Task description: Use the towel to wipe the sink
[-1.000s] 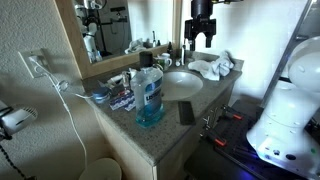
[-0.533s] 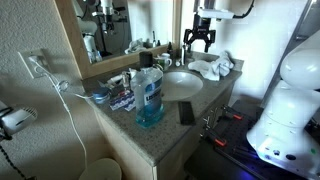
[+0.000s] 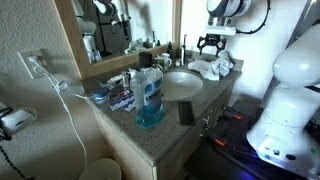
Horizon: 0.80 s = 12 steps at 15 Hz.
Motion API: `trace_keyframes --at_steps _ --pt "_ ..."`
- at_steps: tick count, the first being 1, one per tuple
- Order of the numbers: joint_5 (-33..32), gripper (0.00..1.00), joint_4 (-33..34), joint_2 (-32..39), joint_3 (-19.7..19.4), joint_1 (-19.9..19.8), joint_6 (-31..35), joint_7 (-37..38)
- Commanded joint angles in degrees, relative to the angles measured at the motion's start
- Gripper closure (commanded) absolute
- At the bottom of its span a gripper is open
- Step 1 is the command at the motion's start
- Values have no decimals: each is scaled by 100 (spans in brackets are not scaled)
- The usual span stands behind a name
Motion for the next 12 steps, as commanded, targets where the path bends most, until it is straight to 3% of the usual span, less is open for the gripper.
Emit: trace_keyframes --at_steps 1,6,11,12 --pt "-394 0 -182 416 -37 -366 820 980" --pt "-1587 0 -256 1073 -163 -746 1638 2749" --pt "-3009 0 -147 1634 -519 -643 2252 4724" --pt "-3304 25 -119 1692 -599 -578 2235 5071"
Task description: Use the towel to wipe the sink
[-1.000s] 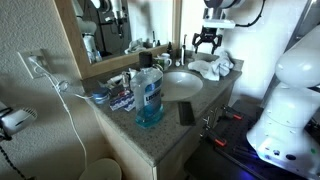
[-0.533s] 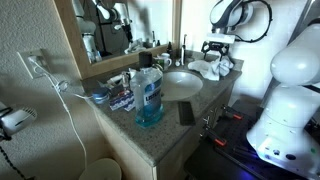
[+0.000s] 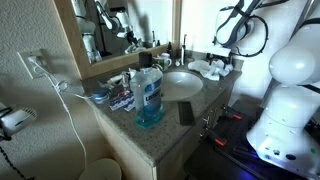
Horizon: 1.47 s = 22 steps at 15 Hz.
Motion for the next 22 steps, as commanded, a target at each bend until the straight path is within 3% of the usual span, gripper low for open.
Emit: trace_keyframes --at_steps 1,6,9,10,16,22 --pt "-901 28 117 240 -265 208 88 1202" --pt "-1770 66 67 73 -482 505 -246 2235" --pt "-1969 88 -20 -129 -501 601 -486 2512" --pt "-2139 94 -7 -245 -468 627 -820 2727" --pt "-1447 92 -198 -1399 -243 831 -2745 2625" --pt "355 92 -131 -2754 361 1210 -4764 1931"
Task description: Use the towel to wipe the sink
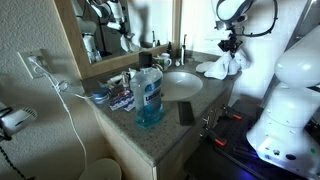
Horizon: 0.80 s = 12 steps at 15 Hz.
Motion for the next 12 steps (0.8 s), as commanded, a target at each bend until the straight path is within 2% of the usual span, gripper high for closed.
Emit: trace_keyframes --at_steps 1,7,12 --pt "870 92 -149 -785 429 189 -870 -268" --pt "1528 92 -525 -848 1125 514 -957 46" --pt "1852 93 -846 -608 1443 755 -829 195"
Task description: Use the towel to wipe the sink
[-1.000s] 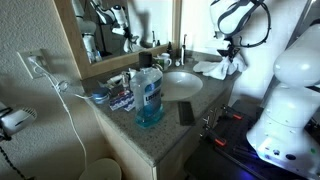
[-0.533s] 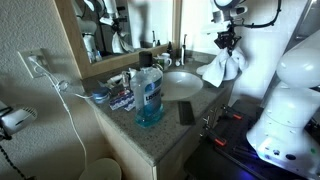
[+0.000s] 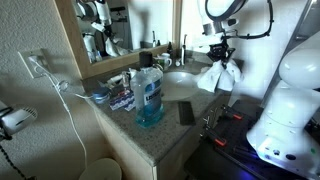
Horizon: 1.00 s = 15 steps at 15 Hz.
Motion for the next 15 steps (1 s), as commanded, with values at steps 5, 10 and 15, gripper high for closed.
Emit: trace_keyframes --at_steps 5,10,15 --pt "134 93 -317 722 524 402 985 651" --pt "175 93 -369 1286 844 747 2180 1252" --pt "1758 93 -184 1726 651 1445 2620 605"
